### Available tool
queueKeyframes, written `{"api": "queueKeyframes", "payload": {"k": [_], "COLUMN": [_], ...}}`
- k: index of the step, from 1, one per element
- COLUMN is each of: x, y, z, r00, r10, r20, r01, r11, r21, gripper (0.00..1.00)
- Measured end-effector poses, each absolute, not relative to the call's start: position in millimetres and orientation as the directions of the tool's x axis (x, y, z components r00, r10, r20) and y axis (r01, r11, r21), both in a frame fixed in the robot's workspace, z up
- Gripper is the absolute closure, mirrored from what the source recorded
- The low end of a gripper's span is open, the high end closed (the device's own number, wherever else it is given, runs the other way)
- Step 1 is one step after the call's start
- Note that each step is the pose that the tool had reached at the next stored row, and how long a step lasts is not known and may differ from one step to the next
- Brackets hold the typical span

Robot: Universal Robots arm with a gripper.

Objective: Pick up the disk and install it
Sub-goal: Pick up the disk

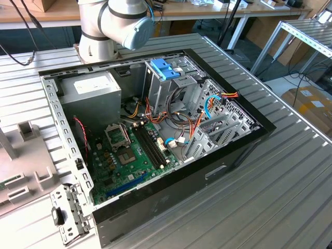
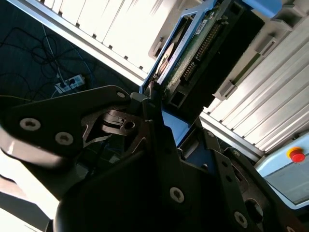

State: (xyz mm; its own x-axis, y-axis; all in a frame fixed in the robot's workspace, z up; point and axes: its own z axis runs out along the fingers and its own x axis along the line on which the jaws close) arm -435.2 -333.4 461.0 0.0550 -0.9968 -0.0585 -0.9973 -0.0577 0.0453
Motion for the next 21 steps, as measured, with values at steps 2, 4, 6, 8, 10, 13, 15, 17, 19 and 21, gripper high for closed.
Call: {"api": "queueKeyframes", "payload": {"k": [2,4,6,8,10,13,15,17,19,21], "x": [-435,-434,-434,-432,-428,-420,-416,-411,-405,-400], "y": [-337,-345,-350,-354,-359,-367,-370,-372,-375,-378], "z": [461,461,461,461,461,461,461,461,461,461], "r00": [0.055,0.054,0.054,0.054,0.053,0.053,0.052,0.052,0.052,0.052], "r10": [-0.997,-0.997,-0.997,-0.997,-0.997,-0.997,-0.997,-0.997,-0.997,-0.997], "r20": [-0.058,-0.058,-0.059,-0.059,-0.059,-0.059,-0.060,-0.060,-0.060,-0.060], "r01": [-0.997,-0.997,-0.997,-0.997,-0.997,-0.996,-0.996,-0.996,-0.996,-0.995], "r11": [-0.057,-0.057,-0.057,-0.056,-0.056,-0.056,-0.056,-0.056,-0.057,-0.056], "r21": [0.045,0.046,0.048,0.050,0.054,0.063,0.066,0.071,0.075,0.080], "gripper": [0.63,0.63,0.63,0.63,0.63,0.63,0.63,0.63,0.63,0.63]}}
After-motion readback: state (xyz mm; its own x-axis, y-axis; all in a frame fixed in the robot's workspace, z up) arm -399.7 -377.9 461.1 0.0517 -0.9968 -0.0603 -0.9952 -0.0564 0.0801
